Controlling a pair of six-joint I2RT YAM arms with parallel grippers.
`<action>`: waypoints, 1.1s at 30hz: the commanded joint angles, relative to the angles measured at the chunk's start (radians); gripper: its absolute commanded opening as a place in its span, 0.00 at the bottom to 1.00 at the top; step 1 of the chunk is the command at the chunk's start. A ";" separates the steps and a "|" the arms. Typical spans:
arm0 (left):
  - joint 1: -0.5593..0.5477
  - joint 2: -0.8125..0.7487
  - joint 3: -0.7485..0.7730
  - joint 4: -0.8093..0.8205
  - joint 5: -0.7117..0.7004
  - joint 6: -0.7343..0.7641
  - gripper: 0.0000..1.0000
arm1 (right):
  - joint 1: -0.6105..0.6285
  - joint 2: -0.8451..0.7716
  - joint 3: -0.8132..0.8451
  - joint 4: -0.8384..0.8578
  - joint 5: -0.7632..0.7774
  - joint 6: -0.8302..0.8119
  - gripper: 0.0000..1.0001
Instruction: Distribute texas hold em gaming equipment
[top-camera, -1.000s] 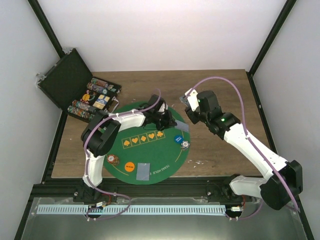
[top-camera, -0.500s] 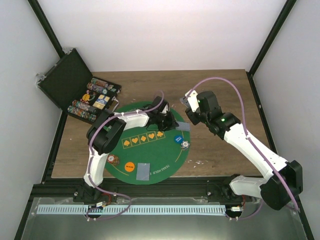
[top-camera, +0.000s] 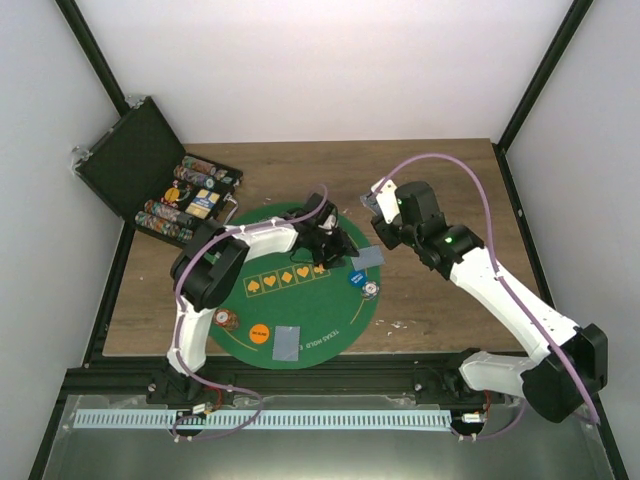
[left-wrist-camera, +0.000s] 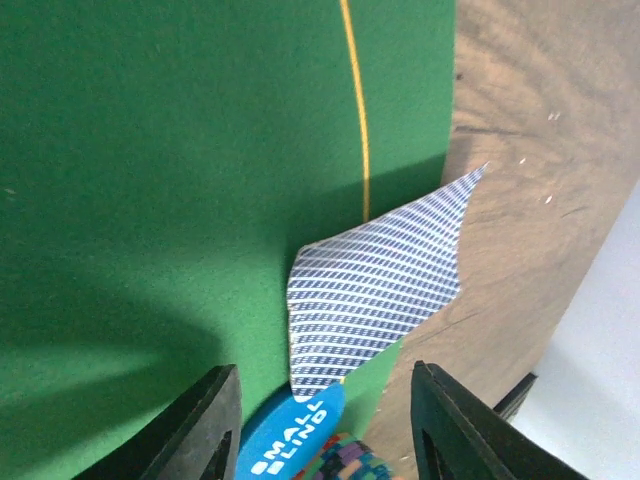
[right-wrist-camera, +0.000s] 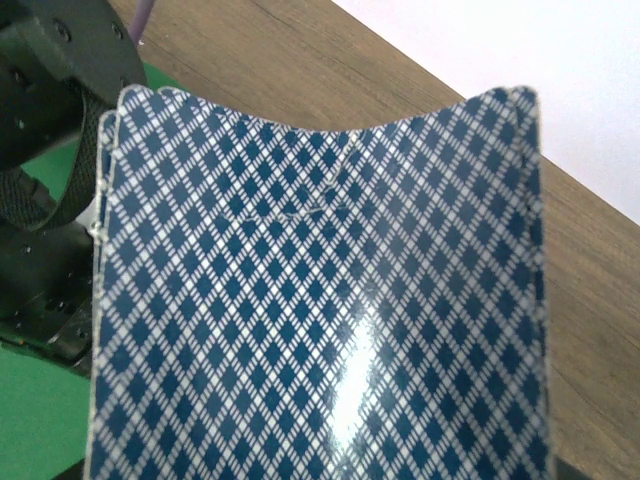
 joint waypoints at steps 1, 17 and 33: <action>0.040 -0.062 0.050 -0.059 0.007 0.032 0.50 | -0.009 -0.031 0.048 0.001 -0.020 0.022 0.48; 0.320 -0.487 0.081 -0.327 0.171 0.654 0.68 | 0.109 0.003 0.055 0.015 -0.158 -0.082 0.48; 0.390 -0.647 0.063 -0.702 0.407 1.129 0.89 | 0.308 0.153 0.101 0.210 -0.298 -0.069 0.47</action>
